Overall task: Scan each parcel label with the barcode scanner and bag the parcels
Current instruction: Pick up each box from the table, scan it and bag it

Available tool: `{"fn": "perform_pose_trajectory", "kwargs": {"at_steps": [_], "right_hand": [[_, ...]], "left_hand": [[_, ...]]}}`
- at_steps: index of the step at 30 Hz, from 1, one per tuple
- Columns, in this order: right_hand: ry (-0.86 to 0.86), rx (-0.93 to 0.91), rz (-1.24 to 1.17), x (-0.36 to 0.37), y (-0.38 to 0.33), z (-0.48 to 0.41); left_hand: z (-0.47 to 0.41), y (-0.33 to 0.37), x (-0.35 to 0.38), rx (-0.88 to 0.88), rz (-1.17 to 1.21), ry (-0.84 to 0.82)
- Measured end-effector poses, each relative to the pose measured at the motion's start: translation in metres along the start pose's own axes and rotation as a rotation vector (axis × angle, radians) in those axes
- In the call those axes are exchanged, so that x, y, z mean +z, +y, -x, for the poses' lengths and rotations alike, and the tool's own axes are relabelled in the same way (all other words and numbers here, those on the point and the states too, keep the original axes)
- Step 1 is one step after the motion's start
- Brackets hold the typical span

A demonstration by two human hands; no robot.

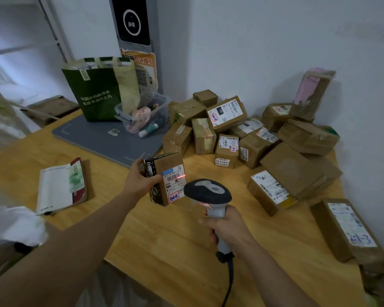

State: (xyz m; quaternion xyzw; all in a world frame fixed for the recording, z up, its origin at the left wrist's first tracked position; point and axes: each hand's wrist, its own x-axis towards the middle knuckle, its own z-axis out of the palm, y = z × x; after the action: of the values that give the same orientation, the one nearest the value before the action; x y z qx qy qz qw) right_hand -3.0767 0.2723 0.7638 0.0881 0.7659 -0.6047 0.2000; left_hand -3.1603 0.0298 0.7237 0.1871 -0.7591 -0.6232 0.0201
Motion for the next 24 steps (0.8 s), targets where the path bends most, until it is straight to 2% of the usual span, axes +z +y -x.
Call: {"fn": "perform_pose_trajectory", "kwargs": {"at_steps": [9,14,18,24], "right_hand": [[-0.044,-0.016,-0.013,0.010,-0.009,0.002],[-0.119,0.002,-0.085,0.032,-0.019,-0.004],[-0.222,0.004,-0.095,0.069,-0.028,-0.016],[-0.407,0.018,-0.059,0.141,-0.033,-0.021]], "left_hand": [[0.003,-0.004,-0.011,-0.044,0.007,0.050],[0.014,-0.012,-0.037,-0.113,0.073,0.163],[0.036,-0.031,-0.083,-0.163,0.191,0.372],[0.077,-0.079,-0.173,-0.234,0.304,0.814]]}}
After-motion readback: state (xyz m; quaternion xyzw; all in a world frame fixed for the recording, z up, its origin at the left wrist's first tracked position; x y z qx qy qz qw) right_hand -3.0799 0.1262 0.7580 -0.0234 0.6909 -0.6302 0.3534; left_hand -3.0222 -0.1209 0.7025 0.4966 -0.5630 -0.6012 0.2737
